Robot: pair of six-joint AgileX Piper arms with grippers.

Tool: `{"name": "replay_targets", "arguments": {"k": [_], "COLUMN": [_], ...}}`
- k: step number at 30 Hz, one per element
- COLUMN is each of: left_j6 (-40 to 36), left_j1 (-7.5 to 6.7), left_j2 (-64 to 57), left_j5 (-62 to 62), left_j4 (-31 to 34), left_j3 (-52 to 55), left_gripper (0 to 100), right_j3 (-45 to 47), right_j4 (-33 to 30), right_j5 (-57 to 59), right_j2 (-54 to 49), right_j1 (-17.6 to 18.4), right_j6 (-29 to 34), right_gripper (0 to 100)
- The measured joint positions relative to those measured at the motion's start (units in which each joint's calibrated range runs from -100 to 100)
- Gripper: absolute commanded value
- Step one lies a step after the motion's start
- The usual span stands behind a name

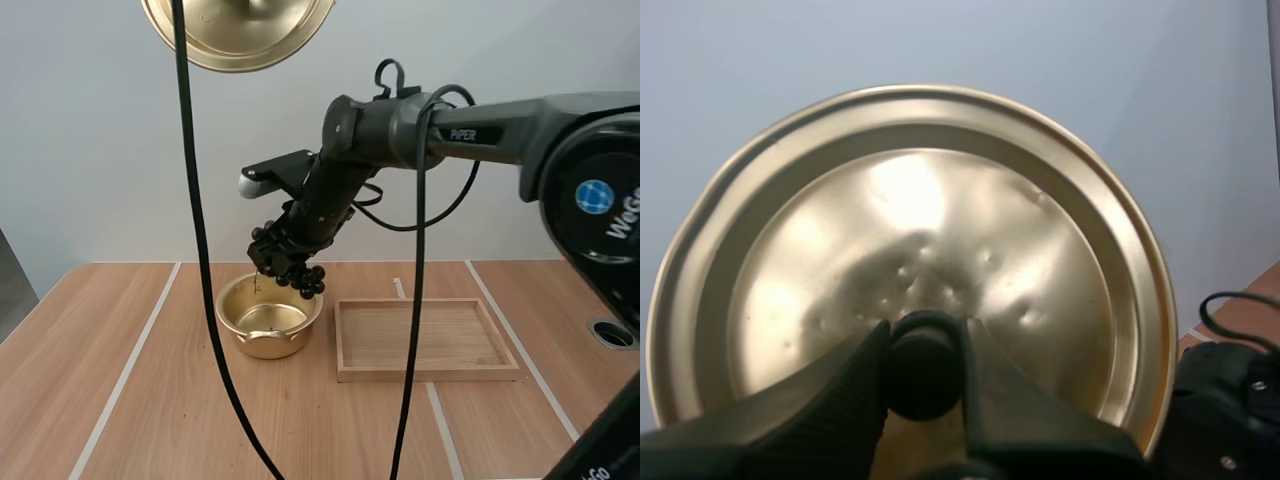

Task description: Open the pot, put the grape inside, and close it

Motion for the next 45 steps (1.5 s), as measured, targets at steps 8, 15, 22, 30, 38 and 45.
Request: {"name": "replay_targets", "arguments": {"k": [8, 15, 22, 30, 38, 45], "left_j6": [-0.09, -0.09, -0.09, -0.09, -0.09, -0.09], "left_j1": [0.00, 0.00, 0.00, 0.00, 0.00, 0.00], "left_j2": [-0.15, 0.37, 0.78, 0.90, 0.90, 0.90], "left_j5": [0.00, 0.06, 0.41, 0.58, 0.58, 0.58], "left_j4": [0.00, 0.00, 0.00, 0.00, 0.00, 0.00], "left_j3": [-0.51, -0.51, -0.51, -0.51, -0.51, -0.51], "left_gripper": [0, 0, 0, 0, 0, 0], "right_j3": [0.00, 0.00, 0.00, 0.00, -0.06, -0.17], "right_j4": [0.07, 0.89, 1.63, 2.70, 3.06, 3.90], "right_j5": [-6.88, -10.66, -12.96, -13.88, -13.28, -12.70], "right_j2": [8.28, 12.48, 15.02, 18.88, 21.35, 22.45], "right_j1": [1.09, 1.09, 1.09, 1.66, 1.96, 1.96], "right_j6": [-1.38, -2.58, -3.11, -3.31, -3.31, -3.33], "right_gripper": [0, 0, 0, 0, 0, 0]}}
